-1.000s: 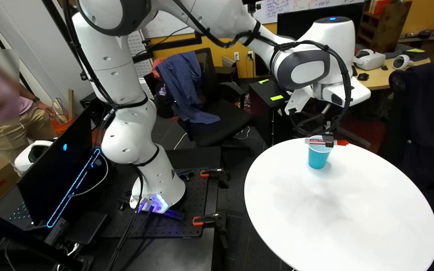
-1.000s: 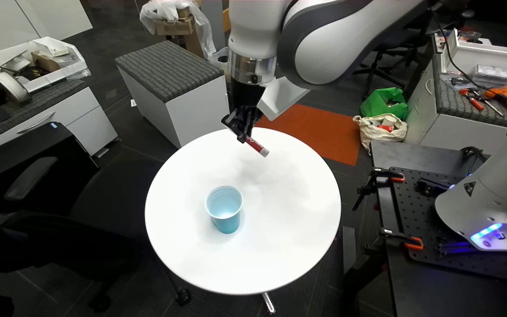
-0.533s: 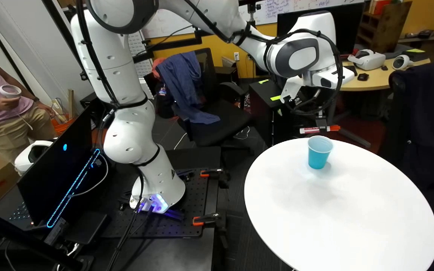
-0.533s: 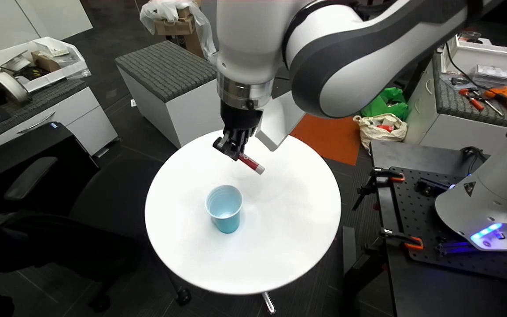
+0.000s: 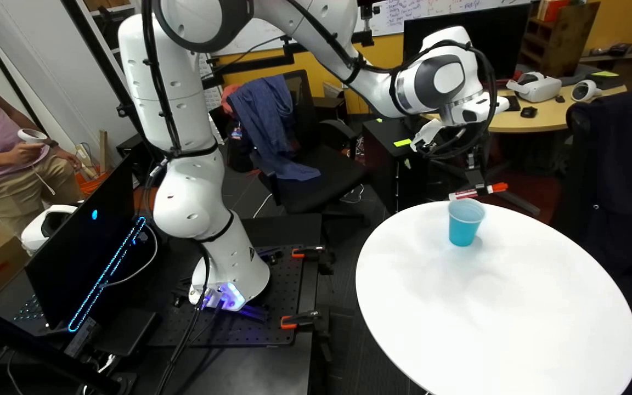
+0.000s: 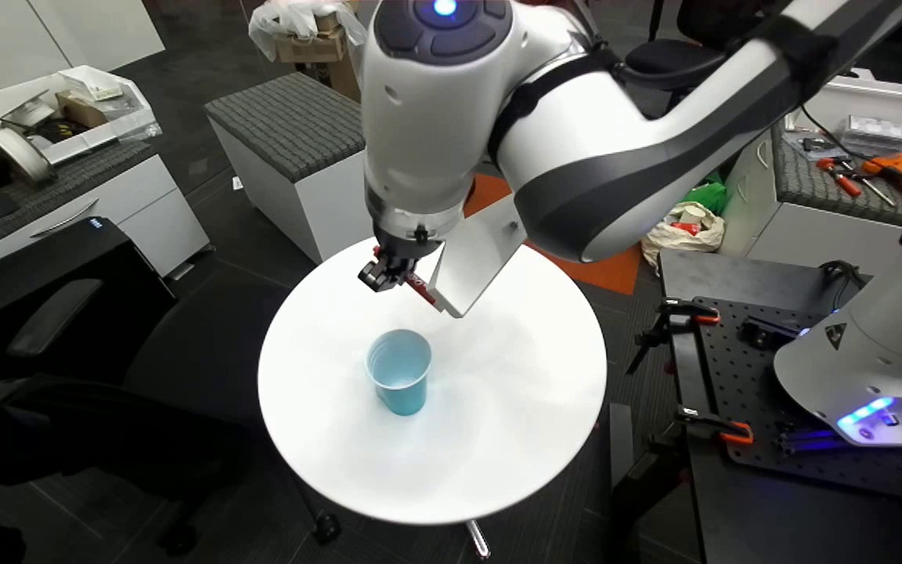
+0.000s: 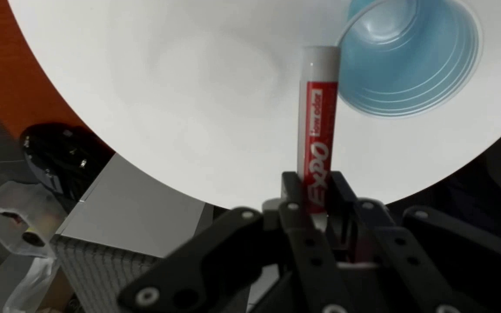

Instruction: Put the marker inside the cup

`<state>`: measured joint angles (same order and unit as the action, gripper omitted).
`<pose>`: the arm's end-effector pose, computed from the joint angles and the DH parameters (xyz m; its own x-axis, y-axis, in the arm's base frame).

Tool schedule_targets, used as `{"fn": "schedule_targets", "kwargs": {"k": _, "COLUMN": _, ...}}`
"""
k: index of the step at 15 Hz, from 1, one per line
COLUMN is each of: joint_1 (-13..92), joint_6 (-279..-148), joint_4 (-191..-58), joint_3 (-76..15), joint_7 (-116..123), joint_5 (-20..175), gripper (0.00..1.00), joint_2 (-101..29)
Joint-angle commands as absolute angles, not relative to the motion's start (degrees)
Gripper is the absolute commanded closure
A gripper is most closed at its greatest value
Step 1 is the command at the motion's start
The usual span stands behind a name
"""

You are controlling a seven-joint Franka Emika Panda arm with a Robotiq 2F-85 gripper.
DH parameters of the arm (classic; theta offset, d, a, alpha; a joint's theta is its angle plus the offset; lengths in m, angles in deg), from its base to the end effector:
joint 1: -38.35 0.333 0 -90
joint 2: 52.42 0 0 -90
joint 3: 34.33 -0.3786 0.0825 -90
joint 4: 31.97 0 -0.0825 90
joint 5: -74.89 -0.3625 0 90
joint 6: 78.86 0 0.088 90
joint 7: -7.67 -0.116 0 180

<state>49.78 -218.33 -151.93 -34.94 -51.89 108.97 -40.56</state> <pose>0.5755 0.1176 0.4042 0.8670 -0.3256 0.3771 -0.4132 -0.8929 0.1789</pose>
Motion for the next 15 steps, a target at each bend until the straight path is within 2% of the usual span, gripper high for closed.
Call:
{"fn": "schedule_targets", "kwargs": {"k": 1, "joint_1": 53.0, "joint_6": -212.94, "joint_4": -146.99, "joint_3": -33.92, "joint_7": -62.29, "joint_5": 118.5, "gripper": 0.95, "joint_2": -36.52}}
{"fn": "schedule_targets", "kwargs": {"k": 5, "joint_1": 55.3, "joint_6": -207.15, "joint_4": -143.56, "joint_3": -34.76, "joint_7": -73.49, "joint_5": 128.62, "gripper": 0.95, "joint_2": -33.01}}
{"fn": "schedule_targets", "kwargs": {"k": 15, "joint_1": 56.79, "joint_6": -199.45, "joint_4": -136.9, "joint_3": -37.11, "joint_7": -86.91, "joint_5": 136.69, "gripper": 0.95, "joint_2": -26.09}}
